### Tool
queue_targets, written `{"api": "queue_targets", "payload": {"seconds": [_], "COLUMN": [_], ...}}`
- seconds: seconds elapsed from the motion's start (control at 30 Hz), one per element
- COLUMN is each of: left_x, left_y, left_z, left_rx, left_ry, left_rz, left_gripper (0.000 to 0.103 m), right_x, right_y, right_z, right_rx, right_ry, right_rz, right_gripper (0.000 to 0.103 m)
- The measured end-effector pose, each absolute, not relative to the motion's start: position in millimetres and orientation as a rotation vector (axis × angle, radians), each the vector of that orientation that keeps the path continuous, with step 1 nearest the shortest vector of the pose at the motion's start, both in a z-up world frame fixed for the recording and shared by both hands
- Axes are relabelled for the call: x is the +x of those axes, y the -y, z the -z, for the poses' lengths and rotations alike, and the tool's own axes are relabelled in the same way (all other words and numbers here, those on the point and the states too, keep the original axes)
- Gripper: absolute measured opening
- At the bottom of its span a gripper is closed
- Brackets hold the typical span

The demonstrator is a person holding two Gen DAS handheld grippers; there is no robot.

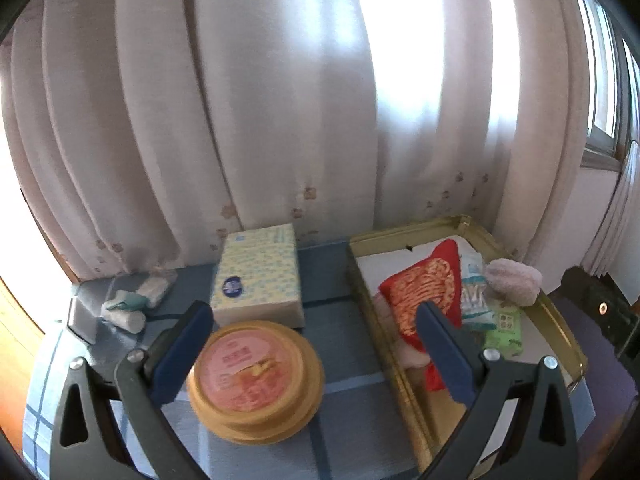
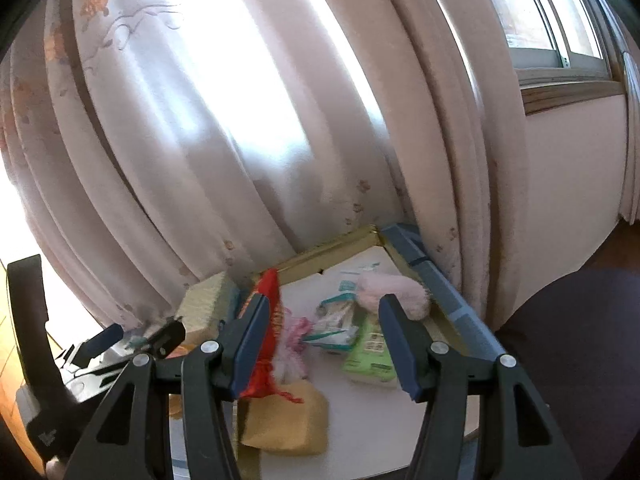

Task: Organize soft objects
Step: 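Move both tools back toward the white sponge block and teal cloth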

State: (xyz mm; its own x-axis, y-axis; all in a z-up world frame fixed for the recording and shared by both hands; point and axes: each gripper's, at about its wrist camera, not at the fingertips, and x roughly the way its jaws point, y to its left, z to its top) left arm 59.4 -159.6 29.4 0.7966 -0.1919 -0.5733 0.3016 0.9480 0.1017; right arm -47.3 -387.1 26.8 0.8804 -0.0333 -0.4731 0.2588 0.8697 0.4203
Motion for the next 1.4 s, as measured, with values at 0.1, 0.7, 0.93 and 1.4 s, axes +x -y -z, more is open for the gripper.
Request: {"api": "queue_targets", "payload": {"seconds": [0.1, 0.7, 0.93, 1.4], "left_x": [54.5, 54.5, 67.7, 82.9], "left_y": [146.7, 57.2, 29.7, -17.5], "left_z": [-32.6, -36.2, -21.1, -20.0], "left_rx": [0.192, 0.131, 0.124, 0.109], "left_ry": [-0.573, -0.534, -0.563, -0.548], "left_rz": [0.252, 0.128, 0.063, -0.039], "left_gripper": [0.102, 0.103, 0.102, 0.102], "right_x": [-46.8, -37.0, -32.2, -13.2], "right_y": [374.9, 291.5, 257.9, 215.6], "right_z": [-29.7, -40.0, -43.1, -51.2], "right_rx": [0.495, 0.404, 0.339, 0.279], "right_ry": [-0.464, -0.383, -0.362, -0.350], "right_rz": [0.141, 0.035, -0.008, -0.079], "right_gripper": [0.060, 0.060, 0.060, 0.059]}}
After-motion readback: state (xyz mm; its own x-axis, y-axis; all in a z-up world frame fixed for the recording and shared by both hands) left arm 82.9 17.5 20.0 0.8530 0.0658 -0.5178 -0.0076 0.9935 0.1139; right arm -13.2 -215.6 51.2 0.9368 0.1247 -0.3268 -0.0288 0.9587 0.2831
